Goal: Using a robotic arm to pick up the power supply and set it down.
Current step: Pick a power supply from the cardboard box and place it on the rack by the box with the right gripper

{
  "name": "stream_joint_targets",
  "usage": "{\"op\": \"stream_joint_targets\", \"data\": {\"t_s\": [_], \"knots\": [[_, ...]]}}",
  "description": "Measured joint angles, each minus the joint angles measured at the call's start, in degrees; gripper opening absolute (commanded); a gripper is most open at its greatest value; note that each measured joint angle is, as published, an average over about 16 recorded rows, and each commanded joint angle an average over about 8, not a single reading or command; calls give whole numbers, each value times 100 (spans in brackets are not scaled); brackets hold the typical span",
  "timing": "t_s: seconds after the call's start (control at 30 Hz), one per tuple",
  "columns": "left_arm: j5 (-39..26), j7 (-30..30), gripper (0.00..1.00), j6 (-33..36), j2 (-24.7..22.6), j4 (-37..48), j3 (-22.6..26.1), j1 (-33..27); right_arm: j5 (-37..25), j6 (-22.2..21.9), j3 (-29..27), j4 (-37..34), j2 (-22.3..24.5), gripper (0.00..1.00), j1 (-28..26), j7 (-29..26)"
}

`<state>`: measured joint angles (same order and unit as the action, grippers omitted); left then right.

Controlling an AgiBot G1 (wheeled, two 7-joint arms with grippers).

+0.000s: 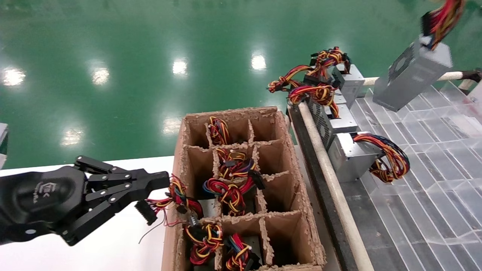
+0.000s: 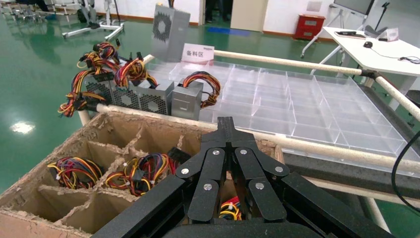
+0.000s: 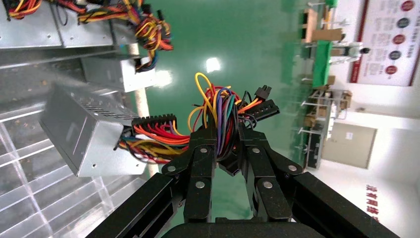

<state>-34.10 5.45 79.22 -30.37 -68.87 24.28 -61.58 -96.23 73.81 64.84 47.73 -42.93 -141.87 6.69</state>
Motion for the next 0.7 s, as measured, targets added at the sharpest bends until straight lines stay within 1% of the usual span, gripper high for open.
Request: {"op": "stream_joint_targets", "data": {"t_s": [0.17, 0.33, 0.5, 0.7], "knots": [[0, 0, 0, 0, 0, 0, 0, 0, -89, -204, 101, -111, -108, 0, 314, -46], [0, 0, 0, 0, 0, 0, 0, 0, -53, -360, 155, -336, -291, 0, 607, -5], [0, 0, 0, 0, 0, 0, 0, 0, 11, -566, 175, -708, -543, 0, 860, 105], [0, 0, 0, 0, 0, 0, 0, 0, -23, -949, 204, -1272, -923, 0, 1057, 249]]}}
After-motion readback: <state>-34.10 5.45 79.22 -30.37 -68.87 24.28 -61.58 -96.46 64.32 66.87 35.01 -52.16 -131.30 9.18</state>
